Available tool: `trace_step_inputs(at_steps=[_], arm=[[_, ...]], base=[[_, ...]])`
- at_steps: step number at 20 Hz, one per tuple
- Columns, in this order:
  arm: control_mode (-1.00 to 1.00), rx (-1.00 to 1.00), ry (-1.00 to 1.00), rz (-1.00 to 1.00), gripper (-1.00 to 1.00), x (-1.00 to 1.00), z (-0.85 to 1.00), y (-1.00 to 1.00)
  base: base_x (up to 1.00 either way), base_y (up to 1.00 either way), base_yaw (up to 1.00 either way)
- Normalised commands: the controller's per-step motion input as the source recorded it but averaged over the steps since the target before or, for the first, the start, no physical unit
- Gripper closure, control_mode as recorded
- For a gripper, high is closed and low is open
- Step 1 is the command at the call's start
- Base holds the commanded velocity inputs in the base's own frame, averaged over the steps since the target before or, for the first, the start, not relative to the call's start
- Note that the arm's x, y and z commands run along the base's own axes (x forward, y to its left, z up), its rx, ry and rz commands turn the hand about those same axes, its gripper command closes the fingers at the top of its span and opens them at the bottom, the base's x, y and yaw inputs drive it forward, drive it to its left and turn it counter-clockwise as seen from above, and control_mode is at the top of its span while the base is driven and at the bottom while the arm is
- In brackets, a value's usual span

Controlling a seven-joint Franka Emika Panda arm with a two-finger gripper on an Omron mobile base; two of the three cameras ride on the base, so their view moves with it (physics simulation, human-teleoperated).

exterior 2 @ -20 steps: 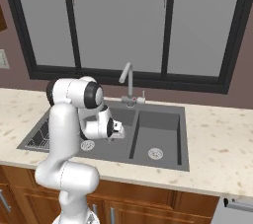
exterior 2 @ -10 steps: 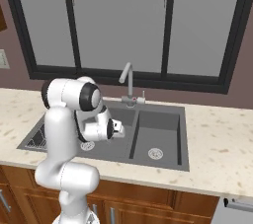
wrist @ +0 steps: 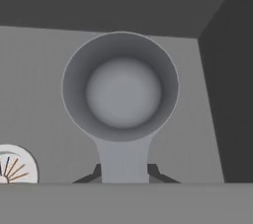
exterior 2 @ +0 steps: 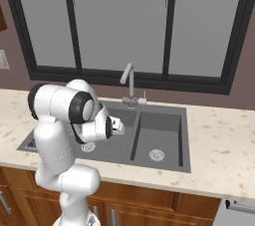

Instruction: Move any existing items from the left basin to the right basin for drying. Then move the cup from the counter to the left basin of the sink for washing.

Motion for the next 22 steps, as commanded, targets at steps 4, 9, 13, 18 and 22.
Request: trace_step_inputs(at_steps=[4, 9, 13, 18, 22], arm=[[-1.00, 0.00, 0.00, -0.02, 1.00, 0.00, 0.79, 0.08], [-1.00, 0.00, 0.01, -0.02, 1.00, 0.00, 0.83, 0.04], [-1.00, 0.00, 0.03, -0.01, 1.00, 0.00, 0.79, 0.00], [-1.00, 0.02, 0.06, 0.00, 1.00, 0.00, 0.71, 0.00], [-1.00, 0.04, 0.11, 0.00, 1.00, -0.01, 0.54, 0.00]], base=[[0.00, 0.00, 0.00], [0.00, 0.00, 0.00], [0.00, 0.00, 0.00], [0.00, 0.00, 0.00], [0.00, 0.00, 0.00]])
